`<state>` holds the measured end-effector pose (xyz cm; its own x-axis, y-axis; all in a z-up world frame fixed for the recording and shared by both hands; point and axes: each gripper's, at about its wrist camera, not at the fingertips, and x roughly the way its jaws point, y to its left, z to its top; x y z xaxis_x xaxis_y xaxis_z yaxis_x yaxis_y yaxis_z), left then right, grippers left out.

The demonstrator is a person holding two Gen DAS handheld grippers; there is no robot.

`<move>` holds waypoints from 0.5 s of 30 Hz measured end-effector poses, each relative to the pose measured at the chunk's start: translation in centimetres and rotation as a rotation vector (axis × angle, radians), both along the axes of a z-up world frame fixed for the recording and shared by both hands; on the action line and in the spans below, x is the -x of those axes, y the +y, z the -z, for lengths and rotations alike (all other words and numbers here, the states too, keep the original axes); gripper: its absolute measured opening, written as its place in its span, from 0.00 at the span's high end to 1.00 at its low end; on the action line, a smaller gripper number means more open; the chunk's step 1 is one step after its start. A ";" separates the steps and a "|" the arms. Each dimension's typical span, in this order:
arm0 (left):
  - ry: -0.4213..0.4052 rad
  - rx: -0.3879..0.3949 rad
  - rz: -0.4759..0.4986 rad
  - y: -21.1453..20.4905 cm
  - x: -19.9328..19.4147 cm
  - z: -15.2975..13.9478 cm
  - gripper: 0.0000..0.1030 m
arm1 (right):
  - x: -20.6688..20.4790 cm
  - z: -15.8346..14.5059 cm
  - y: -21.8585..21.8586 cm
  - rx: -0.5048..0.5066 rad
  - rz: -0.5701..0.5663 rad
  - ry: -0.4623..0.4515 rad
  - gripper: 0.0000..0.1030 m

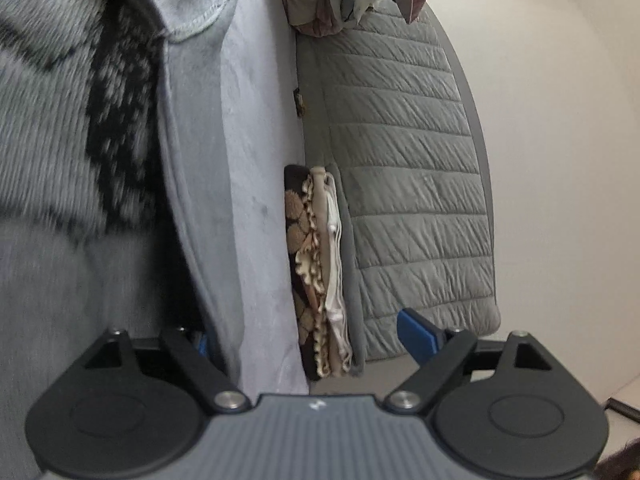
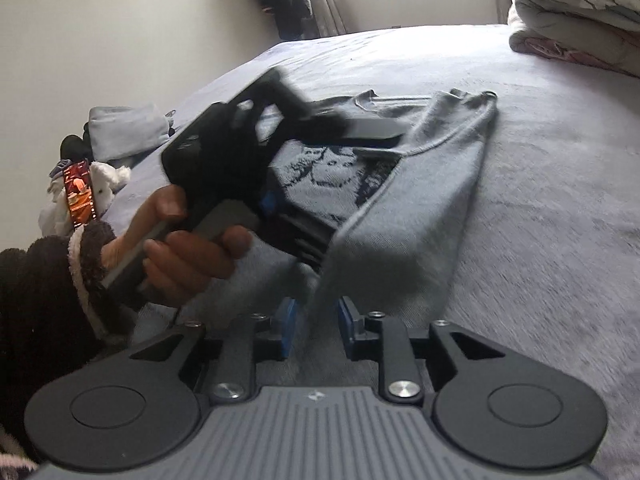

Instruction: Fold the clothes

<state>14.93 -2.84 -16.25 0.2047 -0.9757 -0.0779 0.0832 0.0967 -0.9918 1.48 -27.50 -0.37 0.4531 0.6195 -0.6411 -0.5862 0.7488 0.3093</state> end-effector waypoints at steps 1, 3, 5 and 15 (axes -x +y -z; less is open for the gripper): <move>-0.001 -0.007 0.010 -0.2 0.5 0.1 0.15 | 0.0 0.1 -0.6 0.000 0.009 0.007 0.75; -0.008 -0.024 0.033 -0.8 1.4 0.0 0.15 | 0.0 0.2 -1.6 0.002 0.018 0.017 0.75; -0.030 -0.041 0.047 -1.1 2.6 -0.1 0.15 | 0.4 0.1 -2.5 0.001 0.021 0.023 0.75; -0.045 -0.155 0.219 -4.5 7.9 -0.9 0.14 | 1.1 -0.7 -6.2 -0.057 0.140 0.008 0.75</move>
